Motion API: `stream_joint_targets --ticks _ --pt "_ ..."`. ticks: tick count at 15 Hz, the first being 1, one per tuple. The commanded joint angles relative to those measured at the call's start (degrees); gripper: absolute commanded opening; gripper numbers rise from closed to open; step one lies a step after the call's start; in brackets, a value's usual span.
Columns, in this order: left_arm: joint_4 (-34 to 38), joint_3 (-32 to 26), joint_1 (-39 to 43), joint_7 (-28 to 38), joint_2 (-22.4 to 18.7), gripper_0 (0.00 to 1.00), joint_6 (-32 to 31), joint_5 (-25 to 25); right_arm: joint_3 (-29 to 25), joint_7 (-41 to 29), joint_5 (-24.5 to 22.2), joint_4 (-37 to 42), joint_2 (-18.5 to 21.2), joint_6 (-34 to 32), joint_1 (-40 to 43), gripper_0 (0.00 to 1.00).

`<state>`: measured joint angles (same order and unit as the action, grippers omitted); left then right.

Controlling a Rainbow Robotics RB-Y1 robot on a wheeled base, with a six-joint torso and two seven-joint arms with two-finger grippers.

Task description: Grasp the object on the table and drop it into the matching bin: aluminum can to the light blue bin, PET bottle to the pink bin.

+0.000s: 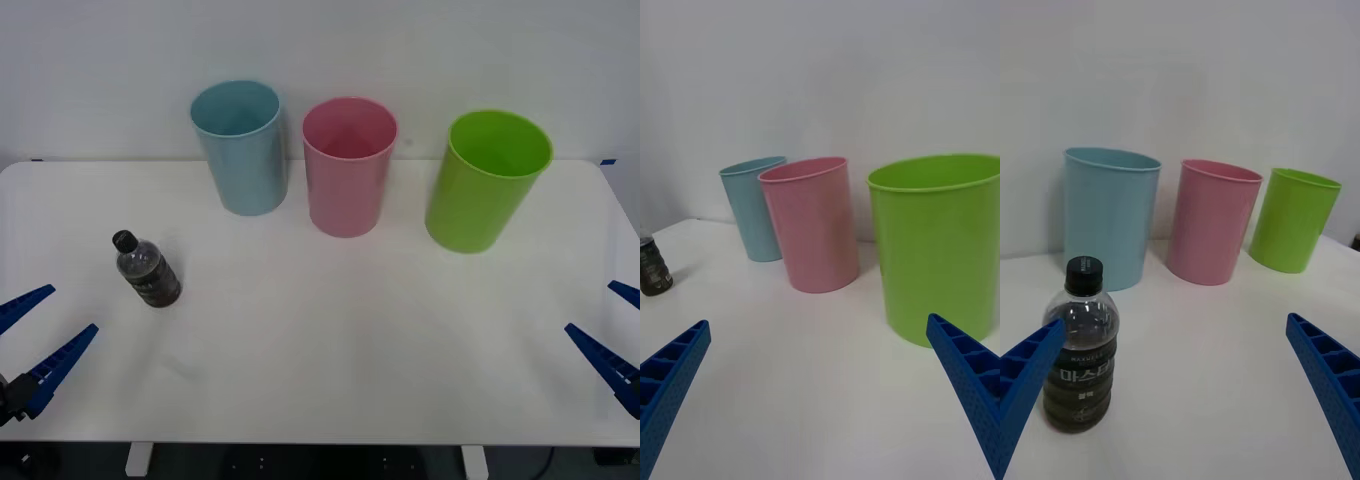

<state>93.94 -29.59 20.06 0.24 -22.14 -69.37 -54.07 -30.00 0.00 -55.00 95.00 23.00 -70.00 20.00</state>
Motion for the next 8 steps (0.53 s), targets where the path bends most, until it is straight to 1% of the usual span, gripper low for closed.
stream_joint_targets --ticks 1,4,5,8 --pt "-0.7 0.5 0.6 -0.2 0.0 1.0 1.5 -0.1 0.0 0.0 0.0 0.0 0.0 0.0 0.0 1.0" --pt "-2.3 1.3 0.6 -1.0 0.0 1.0 3.4 -0.9 0.0 0.0 0.0 0.0 0.0 0.0 0.0 1.0" --pt "-2.3 1.6 0.7 -1.2 0.0 1.0 5.1 -1.7 0.0 0.0 0.0 0.0 0.0 0.0 0.0 1.0" --pt "-2.4 3.3 1.4 -2.0 0.0 1.0 10.1 -1.8 0.0 0.0 0.0 0.0 0.0 0.0 0.0 1.0"
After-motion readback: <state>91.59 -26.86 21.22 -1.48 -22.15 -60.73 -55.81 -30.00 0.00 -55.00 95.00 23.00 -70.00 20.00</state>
